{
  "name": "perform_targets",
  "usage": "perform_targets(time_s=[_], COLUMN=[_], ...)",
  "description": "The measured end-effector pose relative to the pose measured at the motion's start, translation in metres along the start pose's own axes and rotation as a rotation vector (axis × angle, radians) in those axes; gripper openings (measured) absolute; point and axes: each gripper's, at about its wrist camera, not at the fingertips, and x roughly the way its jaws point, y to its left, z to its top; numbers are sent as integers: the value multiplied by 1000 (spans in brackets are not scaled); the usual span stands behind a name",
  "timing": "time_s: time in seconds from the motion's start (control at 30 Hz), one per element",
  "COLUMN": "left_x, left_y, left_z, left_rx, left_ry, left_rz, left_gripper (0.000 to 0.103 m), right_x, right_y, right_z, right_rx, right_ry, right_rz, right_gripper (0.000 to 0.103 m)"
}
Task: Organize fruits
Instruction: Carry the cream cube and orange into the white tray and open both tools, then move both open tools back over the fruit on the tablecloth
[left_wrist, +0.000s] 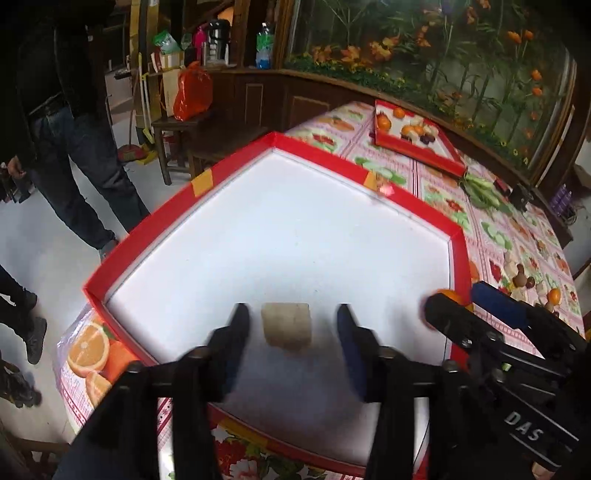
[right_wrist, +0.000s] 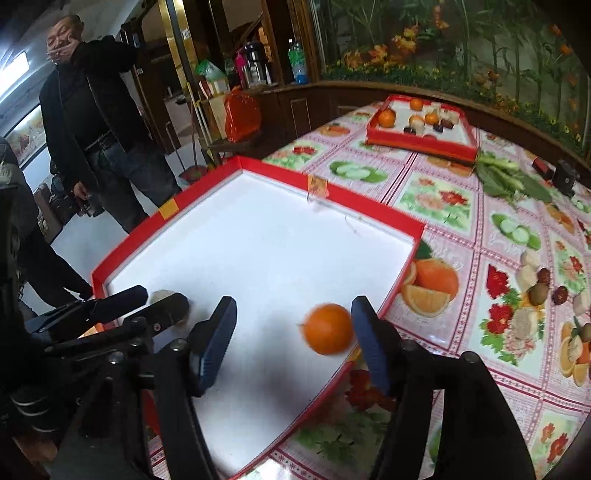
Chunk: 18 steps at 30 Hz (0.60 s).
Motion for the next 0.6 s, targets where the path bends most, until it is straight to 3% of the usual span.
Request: perform_targets(time_s=[0.07,0.6], left_x=[-6,-29], left_y=[-1,-44], left_z=[0,-1], left_rx=[1,56], left_ry=[-20,-47], left_rz=[5,-71], left_gripper=[63,64], right_x=[-9,-87], right_y=[-2,-41], right_z=[0,-24], right_rx=[-1,37], right_ry=[-18,-113], right_rz=[-6,-43], right_gripper=[70,80])
